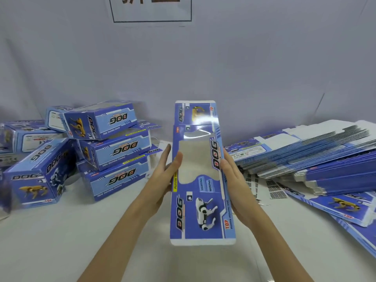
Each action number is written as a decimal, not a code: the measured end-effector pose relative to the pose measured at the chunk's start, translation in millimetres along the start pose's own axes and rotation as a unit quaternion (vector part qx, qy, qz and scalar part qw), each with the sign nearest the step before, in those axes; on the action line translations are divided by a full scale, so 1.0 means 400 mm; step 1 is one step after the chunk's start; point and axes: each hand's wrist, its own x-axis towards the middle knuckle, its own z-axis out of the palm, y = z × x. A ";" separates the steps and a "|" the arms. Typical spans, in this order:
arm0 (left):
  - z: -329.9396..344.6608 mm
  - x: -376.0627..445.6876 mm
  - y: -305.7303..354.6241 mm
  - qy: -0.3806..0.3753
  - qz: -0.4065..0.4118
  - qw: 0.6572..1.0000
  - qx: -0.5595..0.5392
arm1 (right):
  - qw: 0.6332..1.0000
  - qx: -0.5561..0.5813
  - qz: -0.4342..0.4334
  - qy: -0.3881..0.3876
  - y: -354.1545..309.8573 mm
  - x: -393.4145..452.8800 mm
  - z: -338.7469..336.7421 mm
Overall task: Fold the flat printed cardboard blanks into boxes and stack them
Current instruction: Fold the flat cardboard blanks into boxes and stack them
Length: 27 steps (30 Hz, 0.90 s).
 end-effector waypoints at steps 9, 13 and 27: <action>-0.007 0.000 -0.027 -0.081 -0.026 0.996 -0.002 | 0.999 0.021 -0.007 0.024 -0.004 0.020 0.010; -0.013 0.006 -0.053 -0.075 -0.051 0.995 -0.035 | 0.999 -0.045 -0.028 0.006 0.010 -0.003 0.005; -0.011 0.009 -0.027 -0.088 -0.013 0.996 0.017 | 0.998 -0.050 -0.026 -0.022 0.002 -0.010 -0.014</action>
